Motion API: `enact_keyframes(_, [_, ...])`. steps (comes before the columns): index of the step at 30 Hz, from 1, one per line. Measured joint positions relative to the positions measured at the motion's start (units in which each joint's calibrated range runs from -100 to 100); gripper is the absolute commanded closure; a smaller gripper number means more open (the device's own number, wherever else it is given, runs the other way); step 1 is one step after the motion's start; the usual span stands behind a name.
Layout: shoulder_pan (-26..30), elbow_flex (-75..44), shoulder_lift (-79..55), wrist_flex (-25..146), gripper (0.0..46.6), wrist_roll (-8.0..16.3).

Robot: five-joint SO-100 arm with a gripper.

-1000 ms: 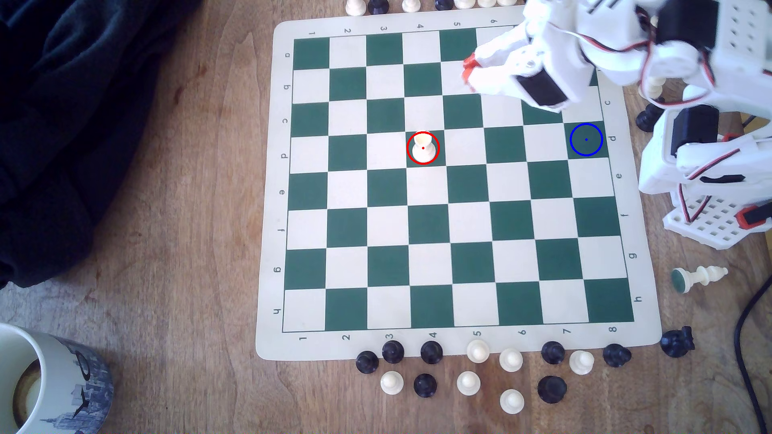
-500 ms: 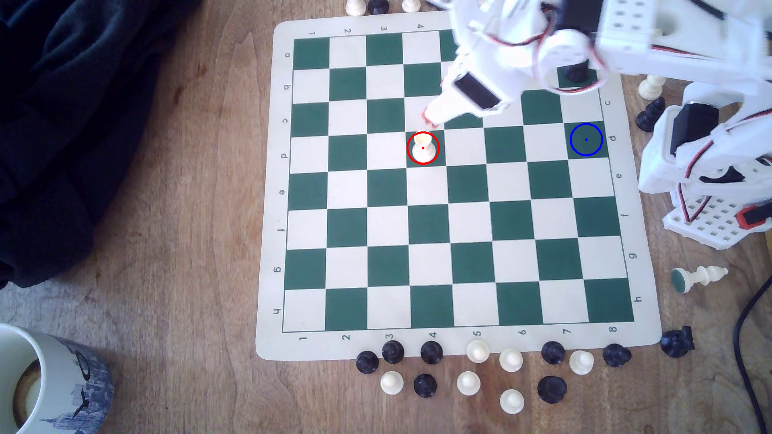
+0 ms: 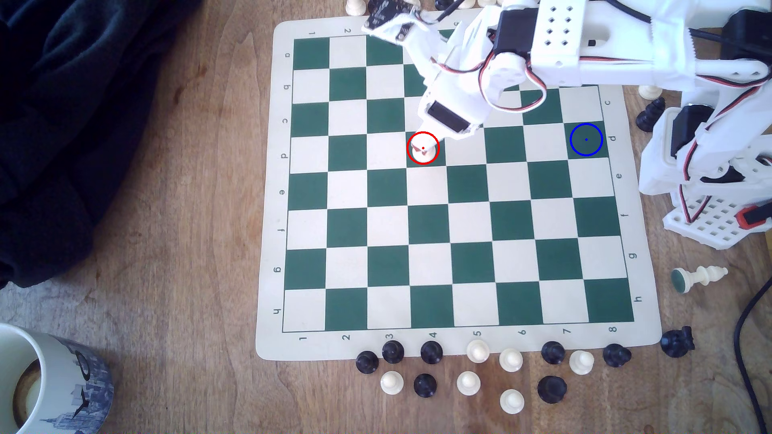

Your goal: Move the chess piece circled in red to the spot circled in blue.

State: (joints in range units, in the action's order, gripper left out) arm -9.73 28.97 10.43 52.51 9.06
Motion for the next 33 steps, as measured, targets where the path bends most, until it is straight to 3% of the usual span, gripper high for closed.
enact_keyframes(33, [0.29, -2.98, -10.72, -5.82, 31.1, -0.44])
